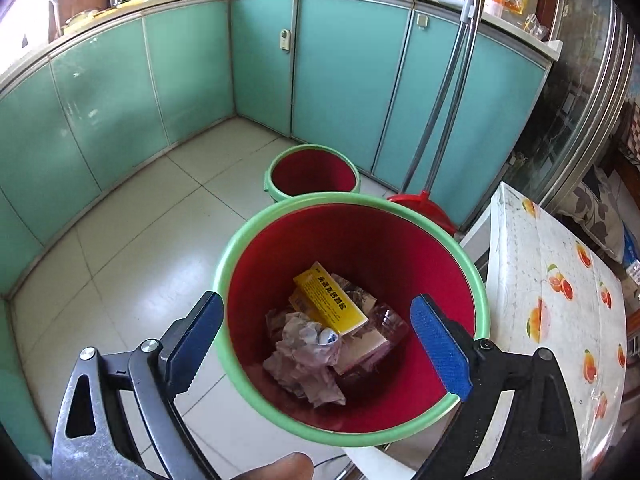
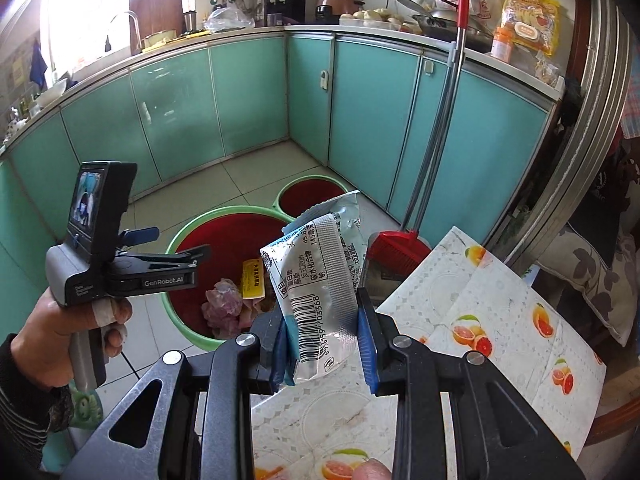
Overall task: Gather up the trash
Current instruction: 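Lower the silver packet into the bin and open the right tool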
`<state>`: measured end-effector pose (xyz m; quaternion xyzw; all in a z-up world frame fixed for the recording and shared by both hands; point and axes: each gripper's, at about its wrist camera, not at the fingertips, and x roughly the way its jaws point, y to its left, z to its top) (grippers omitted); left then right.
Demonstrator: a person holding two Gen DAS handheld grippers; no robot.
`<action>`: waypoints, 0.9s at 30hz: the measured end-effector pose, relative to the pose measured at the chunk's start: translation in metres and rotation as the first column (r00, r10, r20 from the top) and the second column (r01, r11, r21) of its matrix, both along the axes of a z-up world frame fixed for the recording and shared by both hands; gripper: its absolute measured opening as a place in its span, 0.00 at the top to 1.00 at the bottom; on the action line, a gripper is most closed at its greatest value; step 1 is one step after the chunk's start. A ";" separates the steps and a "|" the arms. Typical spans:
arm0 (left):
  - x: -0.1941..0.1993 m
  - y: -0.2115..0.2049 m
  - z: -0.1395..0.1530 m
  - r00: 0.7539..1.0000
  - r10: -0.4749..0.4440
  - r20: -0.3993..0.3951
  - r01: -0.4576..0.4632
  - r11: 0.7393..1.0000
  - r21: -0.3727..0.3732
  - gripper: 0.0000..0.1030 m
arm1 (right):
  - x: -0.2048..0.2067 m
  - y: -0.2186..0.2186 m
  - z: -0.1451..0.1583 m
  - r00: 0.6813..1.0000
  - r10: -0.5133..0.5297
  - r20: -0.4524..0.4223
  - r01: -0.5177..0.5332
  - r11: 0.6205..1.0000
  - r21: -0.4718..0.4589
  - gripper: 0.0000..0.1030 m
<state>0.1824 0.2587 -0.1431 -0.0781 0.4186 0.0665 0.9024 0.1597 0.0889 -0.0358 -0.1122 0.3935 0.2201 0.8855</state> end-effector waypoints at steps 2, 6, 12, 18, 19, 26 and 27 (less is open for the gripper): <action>-0.012 0.007 0.010 0.999 0.031 0.035 -0.031 0.999 0.014 0.07 | 0.003 0.011 -0.001 1.000 0.015 0.002 -0.015 1.000 0.001 0.74; -0.042 0.023 0.028 0.991 0.093 0.101 -0.096 0.995 0.023 0.02 | 0.010 0.034 -0.004 0.999 0.050 0.007 -0.051 0.999 0.007 0.74; -0.078 0.049 0.045 0.973 0.184 0.141 -0.187 0.982 0.008 0.02 | 0.026 0.079 -0.012 0.995 0.102 0.019 -0.103 0.994 0.031 0.74; -0.103 0.071 0.048 0.955 0.261 0.144 -0.261 0.965 -0.015 0.02 | 0.045 0.120 -0.028 0.991 0.132 0.023 -0.133 0.990 0.043 0.74; -0.106 0.073 0.048 0.953 0.267 0.145 -0.268 0.963 -0.014 0.02 | 0.047 0.125 -0.031 0.990 0.136 0.025 -0.137 0.990 0.042 0.74; -0.121 0.084 0.035 0.942 0.313 0.118 -0.312 0.950 -0.031 0.02 | 0.057 0.151 -0.057 0.989 0.150 -0.007 -0.149 0.989 0.021 0.74; -0.122 0.085 0.033 0.941 0.317 0.115 -0.315 0.948 -0.032 0.02 | 0.058 0.153 -0.062 0.988 0.152 -0.009 -0.152 0.988 0.010 0.74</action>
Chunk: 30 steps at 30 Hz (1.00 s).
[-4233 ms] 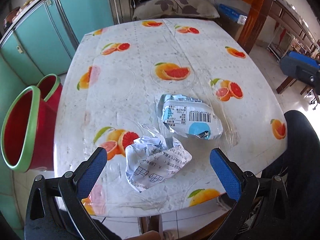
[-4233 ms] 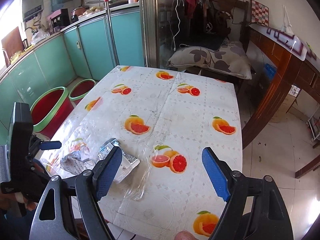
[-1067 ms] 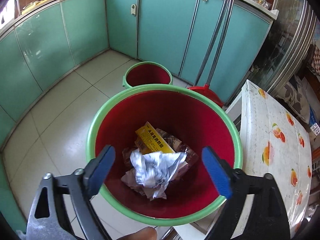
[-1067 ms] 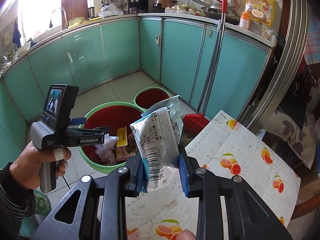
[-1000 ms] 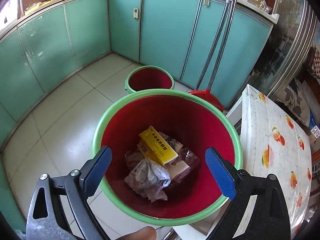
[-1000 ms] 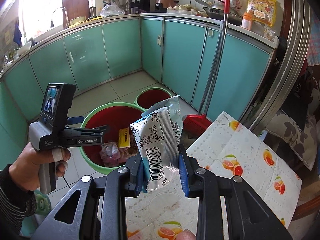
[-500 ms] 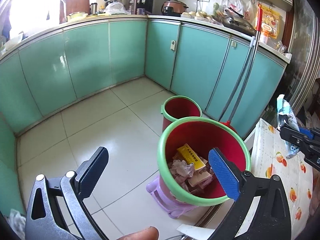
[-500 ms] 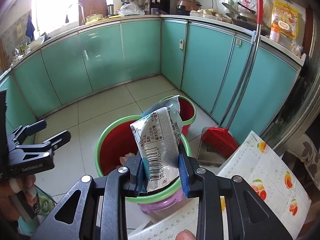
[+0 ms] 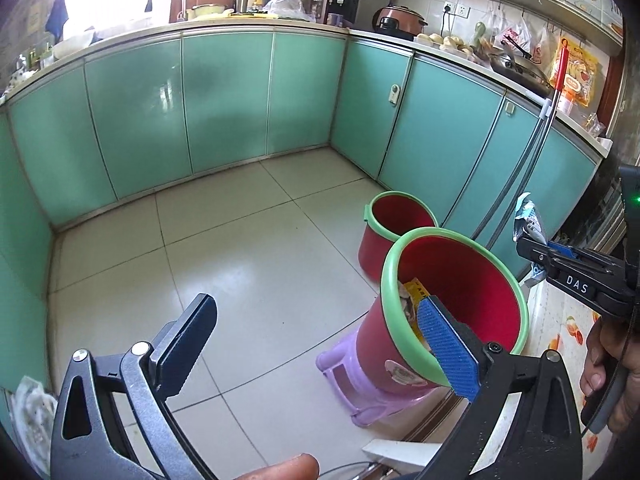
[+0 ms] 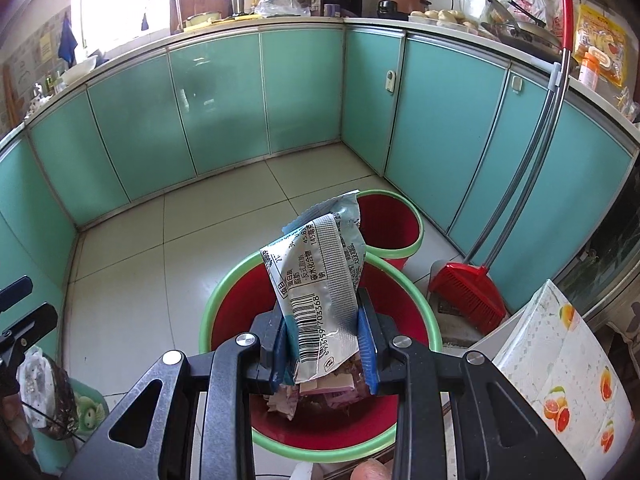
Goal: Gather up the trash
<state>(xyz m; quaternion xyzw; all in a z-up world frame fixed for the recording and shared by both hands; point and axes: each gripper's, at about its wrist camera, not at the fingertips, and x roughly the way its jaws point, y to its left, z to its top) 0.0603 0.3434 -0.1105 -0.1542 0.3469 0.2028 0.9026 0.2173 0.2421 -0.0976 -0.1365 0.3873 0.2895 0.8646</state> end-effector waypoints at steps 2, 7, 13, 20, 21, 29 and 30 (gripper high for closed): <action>-0.001 0.001 -0.003 1.000 0.002 -0.005 -0.002 1.000 -0.004 0.02 | 0.000 0.002 -0.009 1.000 0.009 -0.006 -0.009 1.000 -0.022 0.74; -0.002 0.001 -0.009 1.000 0.003 -0.013 -0.003 1.000 -0.014 0.02 | 0.001 0.004 -0.032 0.999 0.009 -0.031 -0.011 0.997 -0.074 0.74; -0.003 0.002 -0.008 1.000 -0.002 -0.009 0.002 1.000 -0.015 0.02 | 0.001 0.006 -0.053 0.998 0.003 -0.056 -0.009 0.994 -0.110 0.49; -0.008 0.002 -0.009 1.000 0.002 -0.010 -0.002 1.000 -0.020 0.02 | -0.001 0.012 -0.057 0.998 -0.005 -0.055 -0.002 0.992 -0.125 0.26; -0.008 0.001 -0.009 1.000 0.003 -0.012 -0.003 1.000 -0.016 0.02 | -0.002 0.012 -0.056 0.999 -0.010 -0.049 0.004 0.992 -0.127 0.26; -0.009 -0.021 0.016 0.999 -0.033 0.020 0.033 0.999 0.026 0.01 | -0.027 -0.028 -0.012 0.997 -0.078 0.016 0.079 0.995 -0.066 0.25; -0.008 -0.027 0.023 0.998 -0.048 0.029 0.047 0.998 0.036 0.01 | -0.033 -0.040 -0.001 0.995 -0.098 0.031 0.099 0.994 -0.049 0.25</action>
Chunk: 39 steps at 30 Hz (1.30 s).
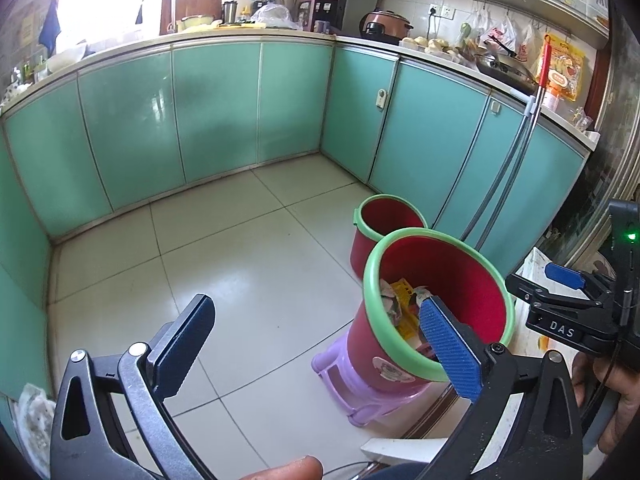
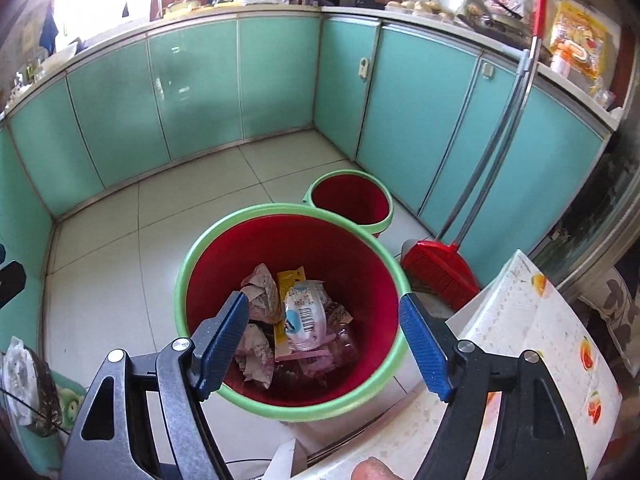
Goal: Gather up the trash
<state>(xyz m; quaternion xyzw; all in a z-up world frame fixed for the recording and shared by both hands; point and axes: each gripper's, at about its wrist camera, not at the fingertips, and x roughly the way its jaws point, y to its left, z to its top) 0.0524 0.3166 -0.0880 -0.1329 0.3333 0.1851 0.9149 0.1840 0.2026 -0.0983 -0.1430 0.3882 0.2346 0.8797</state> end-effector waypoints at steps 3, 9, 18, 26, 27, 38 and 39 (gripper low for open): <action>0.003 -0.027 0.021 0.997 -0.067 0.035 0.067 0.998 0.022 0.01 | -0.019 -0.039 0.031 0.997 -0.063 0.044 0.061 0.997 0.045 0.25; 0.009 -0.100 0.059 0.968 -0.235 0.088 0.229 0.971 0.075 0.00 | -0.059 -0.130 0.087 0.975 -0.195 0.107 0.180 0.974 0.138 0.21; 0.006 -0.195 0.100 0.913 -0.385 0.136 0.362 0.917 0.168 0.00 | -0.131 -0.236 0.153 0.906 -0.347 0.243 0.313 0.935 0.169 0.20; -0.002 -0.236 0.124 0.891 -0.423 0.162 0.386 0.896 0.220 0.00 | -0.173 -0.289 0.190 0.860 -0.421 0.288 0.360 0.901 0.240 0.20; -0.003 -0.238 0.126 0.891 -0.422 0.167 0.382 0.896 0.226 0.00 | -0.176 -0.294 0.192 0.859 -0.425 0.286 0.361 0.898 0.250 0.20; -0.012 -0.259 0.132 0.882 -0.441 0.166 0.385 0.878 0.285 0.00 | -0.194 -0.295 0.206 0.857 -0.420 0.298 0.342 0.897 0.280 0.20; -0.013 -0.259 0.132 0.881 -0.443 0.167 0.386 0.876 0.289 0.00 | -0.193 -0.293 0.206 0.857 -0.419 0.300 0.339 0.897 0.284 0.20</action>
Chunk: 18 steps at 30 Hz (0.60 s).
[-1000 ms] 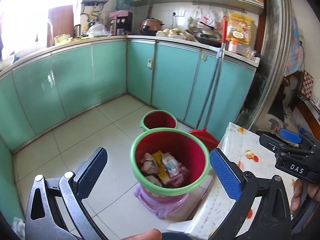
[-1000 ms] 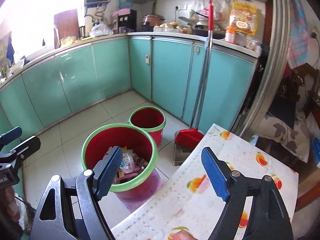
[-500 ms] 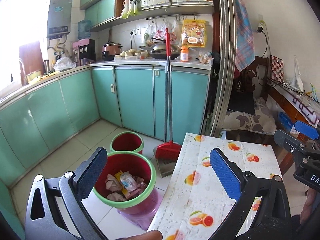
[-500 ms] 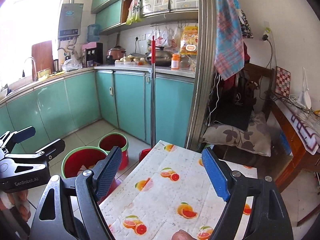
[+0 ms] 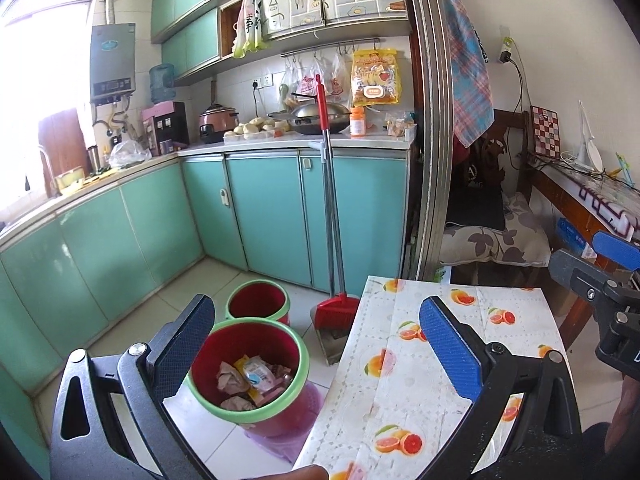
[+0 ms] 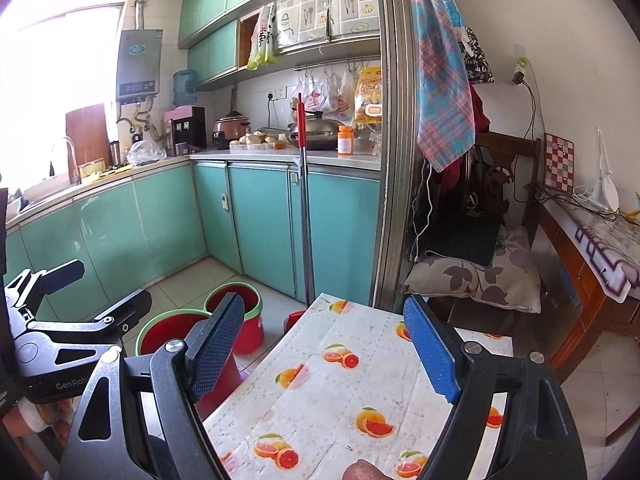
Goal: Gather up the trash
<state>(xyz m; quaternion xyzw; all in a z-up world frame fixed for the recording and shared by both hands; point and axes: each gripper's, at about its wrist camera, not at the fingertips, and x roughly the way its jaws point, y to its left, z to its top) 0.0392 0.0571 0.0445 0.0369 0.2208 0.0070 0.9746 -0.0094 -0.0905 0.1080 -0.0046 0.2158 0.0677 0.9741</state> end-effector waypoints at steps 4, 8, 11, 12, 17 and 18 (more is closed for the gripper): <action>-0.002 0.000 0.000 1.000 0.007 0.011 -0.007 1.000 0.009 0.00 | -0.001 0.003 0.000 1.000 -0.004 0.006 0.004 1.000 -0.002 0.20; -0.003 0.002 0.000 1.000 0.012 0.017 -0.012 1.000 0.003 0.00 | 0.001 0.001 0.001 1.000 -0.008 0.008 0.008 1.000 0.002 0.20; -0.003 0.003 -0.002 1.000 0.009 0.014 -0.009 1.000 0.003 0.00 | 0.002 0.000 0.000 1.000 -0.013 0.008 0.013 1.000 -0.006 0.20; -0.003 0.003 -0.002 1.000 0.009 0.015 -0.009 1.000 0.004 0.00 | 0.002 0.000 0.000 1.000 -0.012 0.006 0.012 1.000 -0.006 0.20; -0.002 0.003 -0.003 1.000 0.009 0.011 -0.009 1.000 0.000 0.00 | 0.005 0.001 -0.003 1.000 -0.018 -0.004 0.018 1.000 -0.010 0.20; -0.002 0.002 -0.003 1.000 0.008 0.009 -0.008 1.000 0.000 0.00 | 0.005 0.001 -0.003 1.000 -0.019 -0.006 0.019 1.000 -0.013 0.20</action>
